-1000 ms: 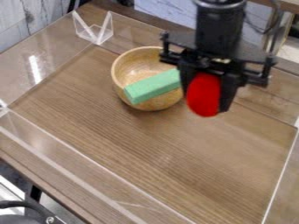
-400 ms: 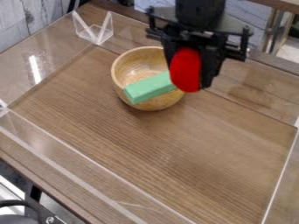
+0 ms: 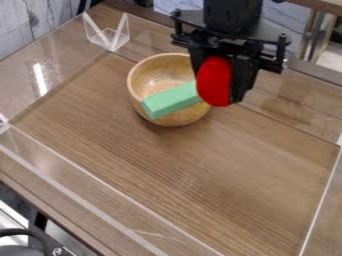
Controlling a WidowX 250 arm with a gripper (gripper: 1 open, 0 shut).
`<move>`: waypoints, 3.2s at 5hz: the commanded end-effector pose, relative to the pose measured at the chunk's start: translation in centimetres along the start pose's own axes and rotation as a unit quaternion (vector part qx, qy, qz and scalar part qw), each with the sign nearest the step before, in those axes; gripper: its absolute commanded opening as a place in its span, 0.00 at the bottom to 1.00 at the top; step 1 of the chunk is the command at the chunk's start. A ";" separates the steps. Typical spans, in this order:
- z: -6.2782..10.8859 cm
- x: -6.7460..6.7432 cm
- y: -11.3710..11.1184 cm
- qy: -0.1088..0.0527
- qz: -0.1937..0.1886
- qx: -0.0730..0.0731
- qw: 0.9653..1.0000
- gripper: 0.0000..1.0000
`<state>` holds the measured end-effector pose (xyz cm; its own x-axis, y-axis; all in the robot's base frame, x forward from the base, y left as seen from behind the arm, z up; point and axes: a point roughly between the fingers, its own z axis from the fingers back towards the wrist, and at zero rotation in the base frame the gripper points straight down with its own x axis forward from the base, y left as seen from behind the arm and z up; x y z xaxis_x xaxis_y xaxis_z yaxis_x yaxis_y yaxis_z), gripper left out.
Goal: Move the red fruit to the left
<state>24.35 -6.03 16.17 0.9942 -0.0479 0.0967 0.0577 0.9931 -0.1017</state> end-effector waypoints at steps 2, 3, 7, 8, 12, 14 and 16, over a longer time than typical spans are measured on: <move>2.4 1.4 0.0 -0.049 -0.001 -0.008 0.999 0.00; 2.0 1.4 0.2 -0.051 -0.001 -0.008 0.999 0.00; 0.4 0.9 9.5 -0.059 0.063 0.006 0.996 0.00; -0.1 0.5 14.5 -0.059 0.087 0.013 0.994 0.00; -3.8 4.2 25.5 -0.050 0.135 0.022 0.989 0.00; -6.6 5.5 25.9 -0.043 0.146 0.024 0.988 0.00; -7.3 6.4 27.7 -0.038 0.177 0.027 0.983 0.00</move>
<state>32.29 19.49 4.74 0.9498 0.3030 0.0777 -0.2939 0.9495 -0.1102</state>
